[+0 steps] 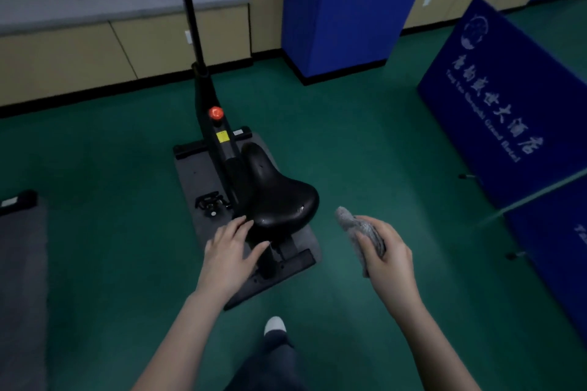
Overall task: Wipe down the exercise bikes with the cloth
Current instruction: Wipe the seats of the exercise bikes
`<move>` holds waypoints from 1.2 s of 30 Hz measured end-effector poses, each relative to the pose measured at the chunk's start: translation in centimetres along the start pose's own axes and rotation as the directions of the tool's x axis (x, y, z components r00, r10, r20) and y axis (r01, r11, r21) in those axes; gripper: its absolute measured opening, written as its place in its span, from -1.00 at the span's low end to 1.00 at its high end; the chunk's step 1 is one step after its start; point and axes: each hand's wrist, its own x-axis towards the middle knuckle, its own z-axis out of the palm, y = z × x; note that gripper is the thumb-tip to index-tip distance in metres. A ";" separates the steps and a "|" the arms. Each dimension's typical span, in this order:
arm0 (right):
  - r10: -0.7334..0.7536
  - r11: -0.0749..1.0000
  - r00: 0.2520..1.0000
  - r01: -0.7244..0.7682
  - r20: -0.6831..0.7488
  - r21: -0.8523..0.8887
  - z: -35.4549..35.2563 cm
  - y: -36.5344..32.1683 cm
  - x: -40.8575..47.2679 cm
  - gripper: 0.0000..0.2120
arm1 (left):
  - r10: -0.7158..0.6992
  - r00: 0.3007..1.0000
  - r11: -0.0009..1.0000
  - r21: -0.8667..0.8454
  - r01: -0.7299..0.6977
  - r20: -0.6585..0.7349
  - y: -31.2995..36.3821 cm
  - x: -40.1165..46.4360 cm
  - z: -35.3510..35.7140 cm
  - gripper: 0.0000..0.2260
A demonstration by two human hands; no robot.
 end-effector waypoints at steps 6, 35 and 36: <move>-0.005 1.000 0.997 0.004 0.079 0.006 2.3 -0.9 5.3 -0.79 | -0.030 0.999 0.998 0.045 0.032 -0.040 -0.4 2.5 -1.0 -0.23; -0.447 0.883 0.702 0.445 0.554 0.149 13.7 -0.6 22.9 -0.73 | -0.579 0.749 0.811 -0.315 0.492 -0.321 4.3 7.8 2.6 -0.49; -0.469 0.871 0.692 0.467 0.549 0.156 14.7 -1.0 23.4 -0.73 | -0.574 0.753 0.815 -0.310 0.489 -0.321 4.1 8.3 2.5 -0.50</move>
